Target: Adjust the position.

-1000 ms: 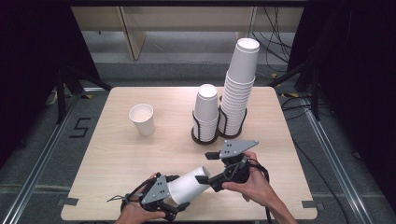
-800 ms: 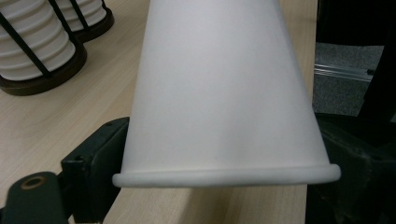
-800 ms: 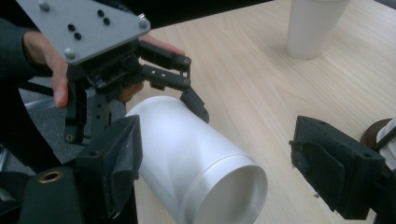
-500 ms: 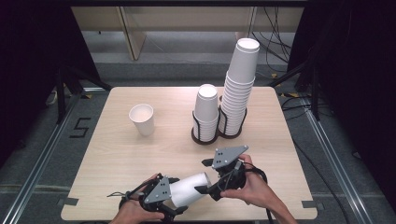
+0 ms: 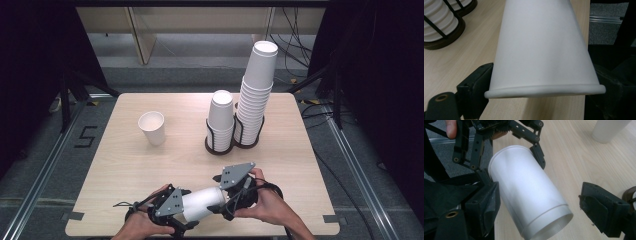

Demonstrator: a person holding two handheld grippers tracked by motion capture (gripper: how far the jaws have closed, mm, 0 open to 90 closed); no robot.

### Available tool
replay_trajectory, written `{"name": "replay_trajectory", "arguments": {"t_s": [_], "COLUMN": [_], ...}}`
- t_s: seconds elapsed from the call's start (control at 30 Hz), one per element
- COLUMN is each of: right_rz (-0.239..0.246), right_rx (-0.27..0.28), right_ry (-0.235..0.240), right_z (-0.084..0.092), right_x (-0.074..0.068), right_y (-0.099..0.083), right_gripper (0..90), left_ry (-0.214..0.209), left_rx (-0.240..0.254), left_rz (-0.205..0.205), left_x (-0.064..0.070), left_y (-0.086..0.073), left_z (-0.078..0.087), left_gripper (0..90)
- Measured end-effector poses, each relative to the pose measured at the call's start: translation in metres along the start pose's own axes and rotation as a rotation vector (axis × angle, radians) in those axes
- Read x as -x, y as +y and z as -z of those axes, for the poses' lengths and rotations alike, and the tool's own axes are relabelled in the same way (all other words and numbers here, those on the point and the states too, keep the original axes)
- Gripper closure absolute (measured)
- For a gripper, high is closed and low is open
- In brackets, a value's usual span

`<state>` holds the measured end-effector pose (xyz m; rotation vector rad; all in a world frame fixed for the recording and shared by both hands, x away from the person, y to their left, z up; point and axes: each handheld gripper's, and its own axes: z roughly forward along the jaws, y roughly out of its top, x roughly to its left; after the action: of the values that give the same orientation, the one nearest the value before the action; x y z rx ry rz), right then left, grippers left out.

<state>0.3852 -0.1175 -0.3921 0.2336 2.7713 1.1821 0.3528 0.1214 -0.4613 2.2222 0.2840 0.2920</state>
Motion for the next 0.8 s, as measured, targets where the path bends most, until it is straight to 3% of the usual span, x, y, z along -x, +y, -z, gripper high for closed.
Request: {"name": "replay_trajectory", "arguments": {"t_s": [0.77,0.8], "right_rz": [0.085,0.068], "right_rx": [-0.078,-0.085], "right_ry": [0.021,0.021], "right_z": [-0.018,-0.018], "right_x": [-0.002,-0.003], "right_y": [-0.002,-0.003], "right_gripper": [17.4,17.5], "left_ry": [-0.042,-0.041], "left_rx": [-0.041,-0.049], "left_rz": [-0.063,-0.070], "left_x": [-0.004,-0.004], "left_y": [0.007,0.007], "left_z": [0.006,0.007], "left_gripper": [11.5,11.5]}}
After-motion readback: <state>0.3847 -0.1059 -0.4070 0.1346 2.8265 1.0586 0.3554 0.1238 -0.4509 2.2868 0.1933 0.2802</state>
